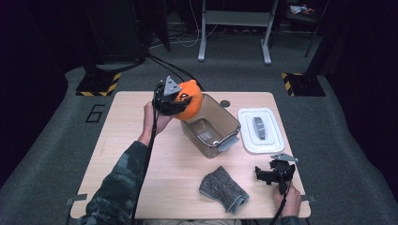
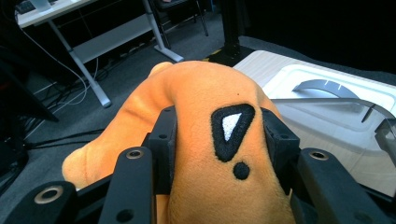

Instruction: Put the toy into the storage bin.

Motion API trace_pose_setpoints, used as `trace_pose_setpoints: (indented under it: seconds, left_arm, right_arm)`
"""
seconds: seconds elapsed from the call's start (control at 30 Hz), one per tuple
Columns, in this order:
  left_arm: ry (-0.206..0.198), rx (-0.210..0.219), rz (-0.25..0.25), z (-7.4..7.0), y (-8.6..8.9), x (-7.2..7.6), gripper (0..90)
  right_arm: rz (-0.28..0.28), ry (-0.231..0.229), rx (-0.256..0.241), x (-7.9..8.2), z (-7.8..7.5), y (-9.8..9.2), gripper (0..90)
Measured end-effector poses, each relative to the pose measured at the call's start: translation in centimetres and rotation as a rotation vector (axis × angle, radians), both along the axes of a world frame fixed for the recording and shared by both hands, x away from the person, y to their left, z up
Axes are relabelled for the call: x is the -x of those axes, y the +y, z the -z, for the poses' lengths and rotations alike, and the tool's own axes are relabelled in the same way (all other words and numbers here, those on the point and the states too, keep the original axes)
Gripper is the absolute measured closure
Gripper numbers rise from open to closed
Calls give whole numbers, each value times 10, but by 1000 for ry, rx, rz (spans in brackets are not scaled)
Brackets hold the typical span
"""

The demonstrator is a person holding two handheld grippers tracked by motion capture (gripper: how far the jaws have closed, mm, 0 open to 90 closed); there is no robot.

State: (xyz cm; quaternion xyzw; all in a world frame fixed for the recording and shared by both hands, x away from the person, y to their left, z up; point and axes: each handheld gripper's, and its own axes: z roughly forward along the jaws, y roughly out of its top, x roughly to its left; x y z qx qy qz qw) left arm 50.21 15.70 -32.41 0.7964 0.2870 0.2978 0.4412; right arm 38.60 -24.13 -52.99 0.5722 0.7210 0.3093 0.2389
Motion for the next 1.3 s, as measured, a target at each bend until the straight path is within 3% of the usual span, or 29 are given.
trace_pose_setpoints:
  seconds: [0.2, 0.53, 0.73, 1.0, 1.07, 1.3]
  left_arm:
    - [-1, 5, 19, 3, -13, -7, 564]
    - [12, -27, 48, 15, -31, -17, 561]
    - [27, -53, 59, 21, -36, -21, 559]
    - [56, -44, 70, 28, -39, -25, 554]
    - [45, -47, 72, 30, -41, -25, 553]
    - [74, -70, 72, 39, -44, -29, 549]
  right_arm:
    - [-4, -1, 6, 0, 0, 0, 0]
    - [-2, -1, 3, 0, 0, 0, 0]
    - [-2, 0, 3, 0, 0, 0, 0]
    - [-1, -1, 1, 0, 0, 0, 0]
    - [0, -2, 0, 0, 0, 0, 0]
    - [0, -2, 0, 0, 0, 0, 0]
